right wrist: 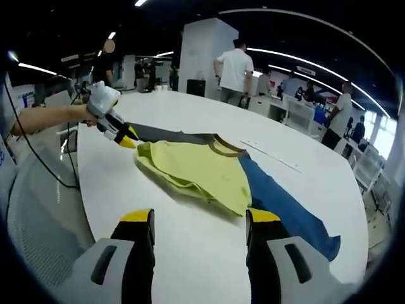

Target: Fold the garment on the visible template until the final outline fits inside the template.

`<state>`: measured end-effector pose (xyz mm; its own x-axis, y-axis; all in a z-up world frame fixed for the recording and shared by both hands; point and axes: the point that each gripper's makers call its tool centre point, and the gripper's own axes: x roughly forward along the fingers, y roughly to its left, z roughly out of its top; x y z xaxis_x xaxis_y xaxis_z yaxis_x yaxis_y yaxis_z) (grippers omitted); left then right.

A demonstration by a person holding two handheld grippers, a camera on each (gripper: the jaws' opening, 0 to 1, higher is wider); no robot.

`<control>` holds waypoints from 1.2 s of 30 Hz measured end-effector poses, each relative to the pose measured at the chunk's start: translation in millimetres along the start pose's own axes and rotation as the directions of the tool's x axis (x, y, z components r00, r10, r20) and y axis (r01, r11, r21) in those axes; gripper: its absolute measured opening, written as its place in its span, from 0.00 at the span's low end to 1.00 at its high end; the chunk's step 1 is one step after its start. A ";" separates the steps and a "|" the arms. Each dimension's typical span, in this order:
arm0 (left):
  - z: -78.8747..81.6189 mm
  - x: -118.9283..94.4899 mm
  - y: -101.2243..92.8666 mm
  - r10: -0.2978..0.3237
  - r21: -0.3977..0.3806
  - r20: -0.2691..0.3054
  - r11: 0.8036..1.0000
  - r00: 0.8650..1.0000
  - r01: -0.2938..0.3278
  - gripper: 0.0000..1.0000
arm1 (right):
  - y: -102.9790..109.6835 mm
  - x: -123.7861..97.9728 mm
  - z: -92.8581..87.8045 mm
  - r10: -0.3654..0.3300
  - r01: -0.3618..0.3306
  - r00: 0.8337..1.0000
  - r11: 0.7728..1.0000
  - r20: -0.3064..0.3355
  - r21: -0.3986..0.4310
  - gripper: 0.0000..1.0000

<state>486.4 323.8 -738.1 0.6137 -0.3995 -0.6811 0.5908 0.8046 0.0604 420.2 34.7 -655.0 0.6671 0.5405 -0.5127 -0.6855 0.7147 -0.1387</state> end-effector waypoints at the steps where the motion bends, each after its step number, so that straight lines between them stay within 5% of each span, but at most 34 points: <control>1: -2.0 1.9 0.1 -0.004 -0.018 -0.005 1.000 1.000 0.004 0.18 | -1.5 -0.3 -0.9 -0.002 0.002 1.000 1.000 -0.002 0.002 0.58; 20: -13.5 16.5 7.9 0.020 -0.106 -0.022 0.994 1.000 -0.022 0.00 | -11.2 1.2 -7.1 -0.010 0.011 1.000 1.000 -0.015 0.017 0.58; 36: -8.7 11.2 16.2 0.052 -0.098 -0.009 0.994 0.999 -0.052 0.00 | -18.9 20.7 -12.7 0.003 -0.002 1.000 0.998 -0.010 0.062 0.51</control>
<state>498.3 336.1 -751.1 0.6388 -0.3534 -0.6834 0.5037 0.8635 0.0243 443.3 26.8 -673.8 0.6623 0.5380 -0.5213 -0.6677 0.7396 -0.0850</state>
